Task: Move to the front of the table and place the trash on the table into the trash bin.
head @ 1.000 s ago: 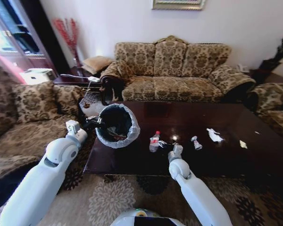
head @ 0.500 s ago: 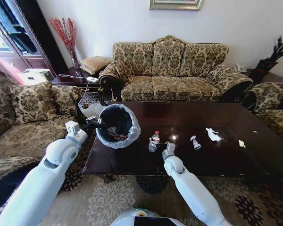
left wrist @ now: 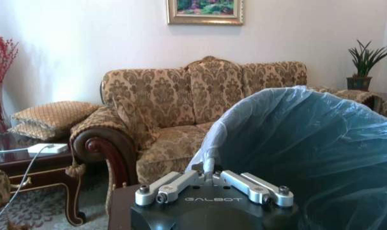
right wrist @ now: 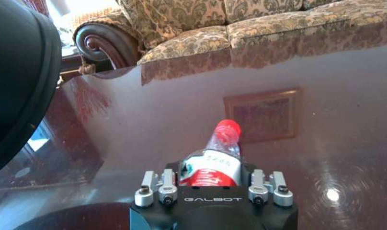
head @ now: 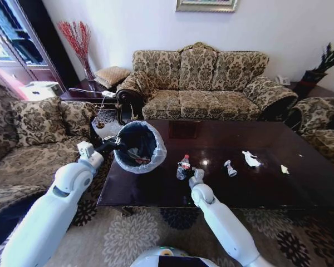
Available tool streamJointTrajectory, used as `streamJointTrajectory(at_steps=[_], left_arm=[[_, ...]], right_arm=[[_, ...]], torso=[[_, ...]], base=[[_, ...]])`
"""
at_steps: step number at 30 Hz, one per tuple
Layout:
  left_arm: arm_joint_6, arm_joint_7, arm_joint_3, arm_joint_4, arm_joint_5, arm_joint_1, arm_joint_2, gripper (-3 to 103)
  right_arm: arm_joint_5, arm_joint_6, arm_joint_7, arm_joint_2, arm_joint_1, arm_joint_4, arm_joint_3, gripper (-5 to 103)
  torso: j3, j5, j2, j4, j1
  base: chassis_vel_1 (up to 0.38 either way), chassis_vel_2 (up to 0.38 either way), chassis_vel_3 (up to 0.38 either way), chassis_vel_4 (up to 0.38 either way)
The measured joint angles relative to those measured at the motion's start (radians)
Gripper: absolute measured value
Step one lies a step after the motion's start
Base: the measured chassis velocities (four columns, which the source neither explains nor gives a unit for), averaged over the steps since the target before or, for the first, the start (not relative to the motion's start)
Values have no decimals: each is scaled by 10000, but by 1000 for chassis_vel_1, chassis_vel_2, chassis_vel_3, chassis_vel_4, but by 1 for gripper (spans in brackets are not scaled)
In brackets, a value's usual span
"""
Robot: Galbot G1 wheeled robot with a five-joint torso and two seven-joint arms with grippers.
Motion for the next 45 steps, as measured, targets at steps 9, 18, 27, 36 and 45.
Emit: streamJointTrajectory(at_steps=[9,18,27,36,45], left_arm=[[-44,32,-52,-48,-3,19,0,0],[-48,37,-52,-249,4,181,-61,0],[16,-32,-7,-401,-11,397,-203,0],[93,-64,-1,-503,30,713,-363,0],[20,-103,-82,-616,-169,641,-284,0]], right_arm=[[80,49,300,-136,112,244,132,28],[128,181,594,-627,423,1523,385,9],[1709,-28,136,-1720,2533,4579,696,1],[4424,145,-1477,-2921,5128,5713,-1419,1],[3102,447,-3074,-2827,6918,5116,-3873,1]], torso=[[3,2,-1,1,2],[3,5,-2,0,2],[2,3,-2,0,2],[2,2,-2,-1,2],[2,1,-2,1,2]], base=[[0,0,0,0],[0,0,0,0],[0,0,0,0],[0,0,0,0],[0,0,0,0]])
